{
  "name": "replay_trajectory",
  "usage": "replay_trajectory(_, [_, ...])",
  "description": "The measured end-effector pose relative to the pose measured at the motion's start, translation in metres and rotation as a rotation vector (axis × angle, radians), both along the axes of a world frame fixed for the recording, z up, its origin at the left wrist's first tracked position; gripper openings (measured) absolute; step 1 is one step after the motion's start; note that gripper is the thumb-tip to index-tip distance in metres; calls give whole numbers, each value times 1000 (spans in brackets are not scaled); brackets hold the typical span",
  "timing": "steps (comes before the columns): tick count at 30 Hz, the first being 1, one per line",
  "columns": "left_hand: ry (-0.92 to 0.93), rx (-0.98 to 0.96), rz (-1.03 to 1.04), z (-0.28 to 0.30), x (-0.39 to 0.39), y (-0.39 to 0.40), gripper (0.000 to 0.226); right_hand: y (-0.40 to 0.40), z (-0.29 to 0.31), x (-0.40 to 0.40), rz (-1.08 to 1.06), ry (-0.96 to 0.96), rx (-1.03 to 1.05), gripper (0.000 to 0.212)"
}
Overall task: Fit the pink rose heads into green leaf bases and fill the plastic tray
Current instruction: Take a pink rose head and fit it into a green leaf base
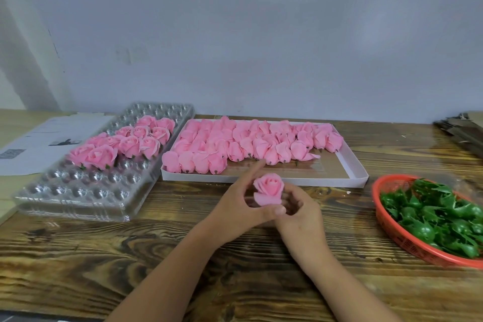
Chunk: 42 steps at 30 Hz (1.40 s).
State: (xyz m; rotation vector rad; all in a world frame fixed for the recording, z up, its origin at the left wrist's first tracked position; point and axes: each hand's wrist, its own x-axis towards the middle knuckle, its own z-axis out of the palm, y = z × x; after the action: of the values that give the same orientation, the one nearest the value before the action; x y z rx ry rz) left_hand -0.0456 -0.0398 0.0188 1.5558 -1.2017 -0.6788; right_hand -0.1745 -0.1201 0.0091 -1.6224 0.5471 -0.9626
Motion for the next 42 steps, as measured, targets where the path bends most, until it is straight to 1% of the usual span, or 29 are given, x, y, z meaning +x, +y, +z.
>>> replay_trajectory(3, [21, -33, 42, 0, 0, 0, 88, -4, 0, 1, -39, -63, 83, 36])
replay_trajectory(5, [-1, -51, 100, -1, 1, -2, 80, -4, -2, 2, -100, -23, 73, 34])
replay_trajectory(6, [-4, -57, 121, -2, 2, -3, 78, -4, -3, 2, -126, 14, 54, 37])
replay_trajectory(10, [-36, -38, 113, -6, -2, -4, 81, -7, -11, 3, -178, 155, -34, 31])
replay_trajectory(15, [-57, -36, 152, -11, 0, -6, 68, -6, -12, 3, -188, 205, -108, 30])
replay_trajectory(18, [-28, -55, 187, -12, 1, -6, 62, -4, -12, 3, -180, 229, -165, 34])
replay_trajectory(21, [-62, -67, 213, -12, 2, -6, 55, -4, -13, 3, -172, 231, -187, 38])
replay_trajectory(25, [-102, -86, 231, -11, 4, -6, 56, -4, -14, 5, -143, 205, -172, 45])
replay_trajectory(28, [-62, -117, 258, -9, 6, -3, 54, -5, -16, 8, -147, 202, -170, 50])
replay_trajectory(31, [-26, -157, 287, 0, 10, 2, 50, -8, -20, 8, -145, 241, -170, 65])
replay_trajectory(33, [-18, -188, 327, 12, 17, 12, 49, -9, -21, 7, -151, 258, -183, 71])
replay_trajectory(37, [-30, -220, 446, 31, 53, 49, 50, -11, -24, 5, -150, 245, -221, 67])
replay_trajectory(42, [-149, -155, 748, 43, 120, 106, 47, -11, -24, 4, -125, 245, -202, 60])
